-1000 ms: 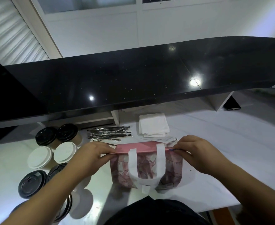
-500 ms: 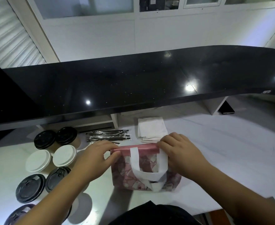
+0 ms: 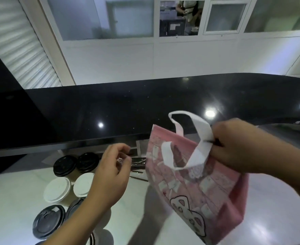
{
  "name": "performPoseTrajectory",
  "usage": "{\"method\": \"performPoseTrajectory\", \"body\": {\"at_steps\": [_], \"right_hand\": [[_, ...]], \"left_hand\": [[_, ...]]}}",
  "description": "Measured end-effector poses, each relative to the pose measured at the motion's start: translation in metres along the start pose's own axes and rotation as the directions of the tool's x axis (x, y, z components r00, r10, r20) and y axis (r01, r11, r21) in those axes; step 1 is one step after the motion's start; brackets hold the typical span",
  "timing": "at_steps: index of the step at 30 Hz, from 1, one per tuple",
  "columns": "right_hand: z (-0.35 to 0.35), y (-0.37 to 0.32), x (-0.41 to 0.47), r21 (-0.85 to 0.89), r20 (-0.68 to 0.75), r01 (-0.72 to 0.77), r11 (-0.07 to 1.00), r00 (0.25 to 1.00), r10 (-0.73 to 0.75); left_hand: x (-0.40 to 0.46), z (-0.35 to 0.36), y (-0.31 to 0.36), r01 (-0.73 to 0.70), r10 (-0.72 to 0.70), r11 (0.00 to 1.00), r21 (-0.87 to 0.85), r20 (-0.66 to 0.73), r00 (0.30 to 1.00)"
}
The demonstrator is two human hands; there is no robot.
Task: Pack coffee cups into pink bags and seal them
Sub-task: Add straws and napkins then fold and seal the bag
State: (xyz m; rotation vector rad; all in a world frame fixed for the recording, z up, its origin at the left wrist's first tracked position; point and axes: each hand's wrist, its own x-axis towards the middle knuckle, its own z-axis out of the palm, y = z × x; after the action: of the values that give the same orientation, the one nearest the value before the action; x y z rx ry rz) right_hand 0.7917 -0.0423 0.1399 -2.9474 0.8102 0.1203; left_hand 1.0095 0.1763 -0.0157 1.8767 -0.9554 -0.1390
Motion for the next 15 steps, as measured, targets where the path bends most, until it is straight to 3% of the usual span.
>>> {"method": "performPoseTrajectory", "body": {"at_steps": [4, 9, 15], "right_hand": [[-0.06, -0.015, 0.032, 0.051, -0.136, -0.038, 0.998, 0.99, 0.044], [-0.096, -0.047, 0.103, 0.158, -0.294, -0.011, 0.987, 0.954, 0.057], [-0.09, -0.11, 0.209, 0.22, -0.426, 0.021, 0.975, 0.902, 0.076]], "left_hand": [[0.017, -0.023, 0.025, -0.077, 0.076, 0.996, -0.041, -0.022, 0.997], [0.045, -0.044, 0.032, -0.09, 0.097, 0.991, -0.102, 0.069, 0.993], [0.098, -0.062, 0.014, 0.043, -0.024, 0.986, -0.164, 0.118, 0.993]]}}
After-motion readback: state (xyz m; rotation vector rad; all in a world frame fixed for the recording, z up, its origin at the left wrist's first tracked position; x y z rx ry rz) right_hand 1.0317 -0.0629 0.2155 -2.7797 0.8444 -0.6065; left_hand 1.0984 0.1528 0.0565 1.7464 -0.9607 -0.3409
